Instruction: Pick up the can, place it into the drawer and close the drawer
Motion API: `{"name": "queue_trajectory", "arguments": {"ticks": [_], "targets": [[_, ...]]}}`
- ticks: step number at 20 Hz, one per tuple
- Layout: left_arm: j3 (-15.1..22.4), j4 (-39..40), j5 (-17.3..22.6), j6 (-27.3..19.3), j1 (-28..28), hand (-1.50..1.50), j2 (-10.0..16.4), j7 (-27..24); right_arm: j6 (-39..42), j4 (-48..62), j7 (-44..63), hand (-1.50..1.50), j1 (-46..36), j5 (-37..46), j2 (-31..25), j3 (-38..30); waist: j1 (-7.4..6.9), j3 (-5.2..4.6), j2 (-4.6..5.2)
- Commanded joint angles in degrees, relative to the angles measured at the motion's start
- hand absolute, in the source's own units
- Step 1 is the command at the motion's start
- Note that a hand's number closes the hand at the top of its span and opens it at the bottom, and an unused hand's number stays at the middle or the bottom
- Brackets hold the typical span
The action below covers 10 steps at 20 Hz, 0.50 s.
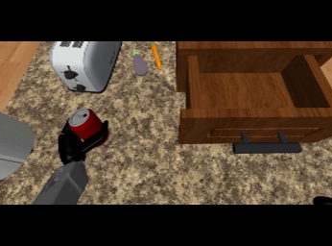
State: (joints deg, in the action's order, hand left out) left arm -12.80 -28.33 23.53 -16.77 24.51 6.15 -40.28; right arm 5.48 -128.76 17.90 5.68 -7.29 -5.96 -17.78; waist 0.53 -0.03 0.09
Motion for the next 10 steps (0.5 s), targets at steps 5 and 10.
{"name": "queue_trajectory", "arguments": {"ticks": [5, 10], "targets": [[6.6, 3.5, -5.2, 11.2, 5.6, 1.5, 1.3, 2.3, -0.9, 3.7, -2.7, -1.5, -1.8, 3.2, 1.3, 1.7, 0.14, -0.02, 0.21], [8.4, 6.1, -6.9, 15.1, 10.6, 1.5, -1.8, 1.5, 0.2, -0.4, -1.6, -1.5, 0.5, 1.5, 0.6, 0.4, 0.62, -0.03, 0.13]]}}
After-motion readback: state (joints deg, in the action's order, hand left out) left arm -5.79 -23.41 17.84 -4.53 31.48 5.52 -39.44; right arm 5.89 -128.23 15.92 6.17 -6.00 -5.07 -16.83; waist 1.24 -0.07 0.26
